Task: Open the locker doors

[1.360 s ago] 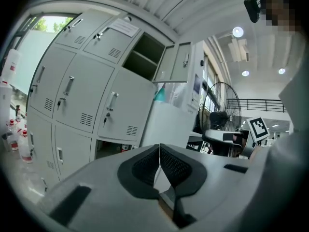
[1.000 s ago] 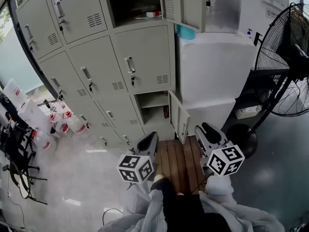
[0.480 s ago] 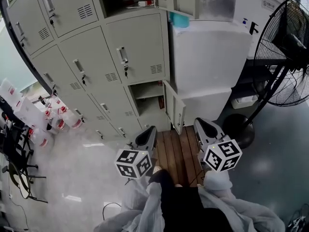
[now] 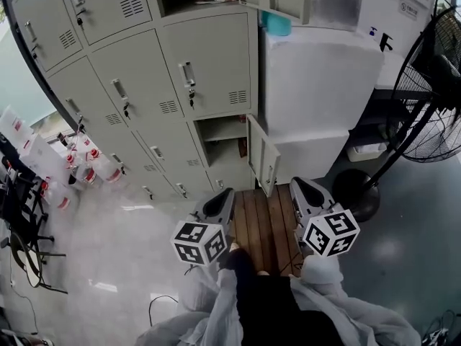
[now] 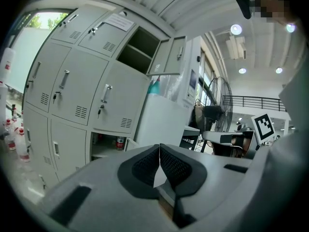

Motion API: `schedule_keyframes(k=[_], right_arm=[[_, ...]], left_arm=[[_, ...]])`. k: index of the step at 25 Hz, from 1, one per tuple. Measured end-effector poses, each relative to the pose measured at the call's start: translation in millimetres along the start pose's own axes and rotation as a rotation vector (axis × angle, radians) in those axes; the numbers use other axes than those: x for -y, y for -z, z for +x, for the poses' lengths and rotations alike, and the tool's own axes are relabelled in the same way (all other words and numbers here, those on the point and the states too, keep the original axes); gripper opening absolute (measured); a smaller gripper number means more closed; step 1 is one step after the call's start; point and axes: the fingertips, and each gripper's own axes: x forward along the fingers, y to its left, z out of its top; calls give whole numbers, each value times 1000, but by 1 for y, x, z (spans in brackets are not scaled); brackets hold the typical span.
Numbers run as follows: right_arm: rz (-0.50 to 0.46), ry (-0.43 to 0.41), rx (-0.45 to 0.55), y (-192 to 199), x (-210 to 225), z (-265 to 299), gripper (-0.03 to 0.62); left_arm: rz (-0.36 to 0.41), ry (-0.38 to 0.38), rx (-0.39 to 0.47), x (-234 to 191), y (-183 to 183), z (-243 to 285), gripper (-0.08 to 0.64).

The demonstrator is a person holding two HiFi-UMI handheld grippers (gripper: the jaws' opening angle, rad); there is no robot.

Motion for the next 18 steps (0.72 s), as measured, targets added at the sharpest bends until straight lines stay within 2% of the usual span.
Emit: schedule_keyframes(k=[18], right_arm=[[6, 24, -31, 16, 6, 4, -2]], left_arm=[[2, 1, -22, -5, 7, 2, 9]])
